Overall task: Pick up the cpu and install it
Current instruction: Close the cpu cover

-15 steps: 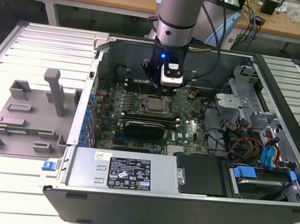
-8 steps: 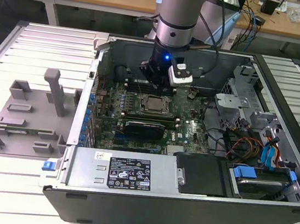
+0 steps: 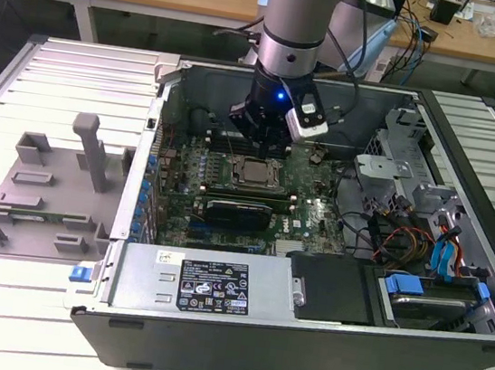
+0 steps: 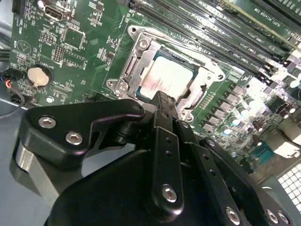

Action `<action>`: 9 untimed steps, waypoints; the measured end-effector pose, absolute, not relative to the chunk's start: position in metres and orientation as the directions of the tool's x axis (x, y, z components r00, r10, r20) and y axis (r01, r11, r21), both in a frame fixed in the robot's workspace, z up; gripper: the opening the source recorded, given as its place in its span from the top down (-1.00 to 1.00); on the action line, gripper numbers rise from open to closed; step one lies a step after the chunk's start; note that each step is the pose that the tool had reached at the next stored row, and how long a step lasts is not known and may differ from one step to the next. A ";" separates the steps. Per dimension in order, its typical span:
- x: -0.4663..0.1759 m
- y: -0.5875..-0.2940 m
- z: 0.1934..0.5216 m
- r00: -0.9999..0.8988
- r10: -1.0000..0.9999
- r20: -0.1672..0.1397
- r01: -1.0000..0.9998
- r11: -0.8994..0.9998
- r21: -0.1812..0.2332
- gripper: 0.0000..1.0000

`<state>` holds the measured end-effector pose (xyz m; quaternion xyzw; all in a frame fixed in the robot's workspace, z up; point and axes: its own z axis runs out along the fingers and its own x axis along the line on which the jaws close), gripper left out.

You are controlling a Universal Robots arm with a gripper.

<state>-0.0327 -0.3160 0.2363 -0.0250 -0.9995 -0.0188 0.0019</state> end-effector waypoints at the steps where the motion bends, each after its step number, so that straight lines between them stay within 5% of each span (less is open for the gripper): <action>1: -0.033 -0.318 0.236 -0.999 0.047 0.004 0.048 0.998 0.035 0.79; 9: -0.033 -0.326 0.236 -1.000 0.028 0.004 0.028 0.999 0.025 0.79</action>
